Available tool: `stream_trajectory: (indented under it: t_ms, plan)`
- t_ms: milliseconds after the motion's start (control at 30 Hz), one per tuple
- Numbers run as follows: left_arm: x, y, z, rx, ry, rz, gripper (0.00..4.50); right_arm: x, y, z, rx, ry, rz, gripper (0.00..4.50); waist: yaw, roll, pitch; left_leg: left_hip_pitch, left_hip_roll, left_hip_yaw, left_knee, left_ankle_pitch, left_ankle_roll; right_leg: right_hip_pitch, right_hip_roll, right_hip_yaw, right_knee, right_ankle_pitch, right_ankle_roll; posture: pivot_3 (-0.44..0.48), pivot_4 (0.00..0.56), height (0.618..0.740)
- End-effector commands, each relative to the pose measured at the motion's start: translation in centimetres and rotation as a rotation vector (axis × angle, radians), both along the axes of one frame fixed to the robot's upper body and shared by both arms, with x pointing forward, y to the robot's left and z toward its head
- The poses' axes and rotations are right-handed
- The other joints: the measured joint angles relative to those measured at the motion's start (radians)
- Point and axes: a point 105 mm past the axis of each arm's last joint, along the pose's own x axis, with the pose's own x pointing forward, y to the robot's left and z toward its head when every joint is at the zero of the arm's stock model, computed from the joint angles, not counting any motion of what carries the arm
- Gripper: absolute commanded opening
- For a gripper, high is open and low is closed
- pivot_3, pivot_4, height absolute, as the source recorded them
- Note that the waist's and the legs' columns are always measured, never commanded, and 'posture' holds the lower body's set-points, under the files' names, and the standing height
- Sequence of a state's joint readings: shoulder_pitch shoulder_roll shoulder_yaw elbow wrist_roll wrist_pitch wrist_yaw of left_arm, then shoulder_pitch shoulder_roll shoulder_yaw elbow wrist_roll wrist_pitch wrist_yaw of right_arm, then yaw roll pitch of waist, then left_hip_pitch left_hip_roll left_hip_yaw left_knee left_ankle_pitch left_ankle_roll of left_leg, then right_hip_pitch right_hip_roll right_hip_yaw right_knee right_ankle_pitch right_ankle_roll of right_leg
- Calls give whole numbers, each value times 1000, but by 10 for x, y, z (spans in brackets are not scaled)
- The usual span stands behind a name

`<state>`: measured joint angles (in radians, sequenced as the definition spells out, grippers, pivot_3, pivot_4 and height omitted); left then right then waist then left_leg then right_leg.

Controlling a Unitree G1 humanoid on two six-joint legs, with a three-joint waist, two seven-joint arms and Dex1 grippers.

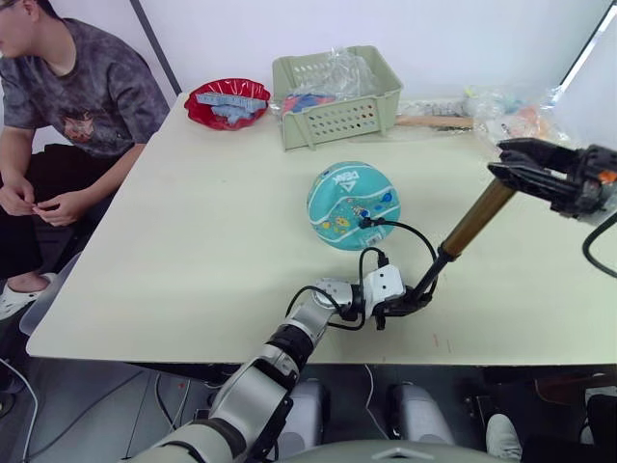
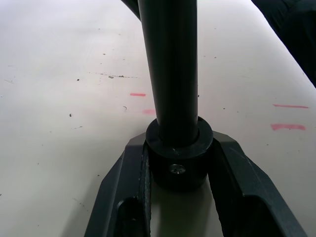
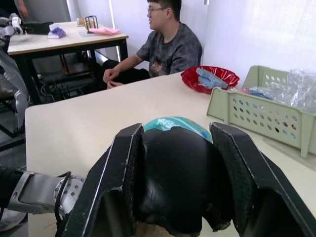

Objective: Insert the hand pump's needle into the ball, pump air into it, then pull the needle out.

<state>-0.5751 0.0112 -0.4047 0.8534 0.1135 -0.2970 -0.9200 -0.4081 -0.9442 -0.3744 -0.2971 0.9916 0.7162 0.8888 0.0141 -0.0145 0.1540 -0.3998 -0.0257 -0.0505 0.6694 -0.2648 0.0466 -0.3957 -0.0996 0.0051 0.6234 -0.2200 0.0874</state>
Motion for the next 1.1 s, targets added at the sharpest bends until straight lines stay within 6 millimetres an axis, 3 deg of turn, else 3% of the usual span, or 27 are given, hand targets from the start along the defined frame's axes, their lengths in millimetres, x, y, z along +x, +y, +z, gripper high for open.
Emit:
stream_trajectory:
  t_ms: [33, 567, 633, 767, 1100]
  plan:
    - [-12, 15, -33, 114, 79, 5, 1158, -5, 1, -5, -35, -35, -16, 1731, 0, 0, 0, 0, 0, 0, 0, 0, 0, 0, 0, 0, 0, 0, 0, 0, 150, 740]
    - [-8, 15, -31, 112, 74, 19, 1158, 0, 32, -171, -234, 199, -37, 1731, -1, -8, -7, 3, 0, -2, 1, 0, 0, 3, 2, -2, 0, 0, 0, 0, 150, 740]
    - [-8, 15, -30, 110, 75, 22, 1158, 0, 34, -183, -255, 193, -53, 1731, -1, -10, -10, 4, 1, -3, 0, 0, 0, 3, 2, -2, 0, 0, 0, 0, 150, 740]
    - [-7, 15, -29, 108, 74, 25, 1158, -2, 35, -167, -188, 141, -33, 1731, -1, -11, -12, 7, 1, -3, 1, 0, 0, 5, 2, -2, 0, 0, 0, 0, 150, 740]
    - [-9, 17, -32, 115, 80, 19, 1158, 2, 14, -59, -75, -42, -7, 1731, 1, -1, -5, 1, 0, -6, 1, 0, 0, 2, 2, -2, 0, 0, 0, 0, 150, 740]
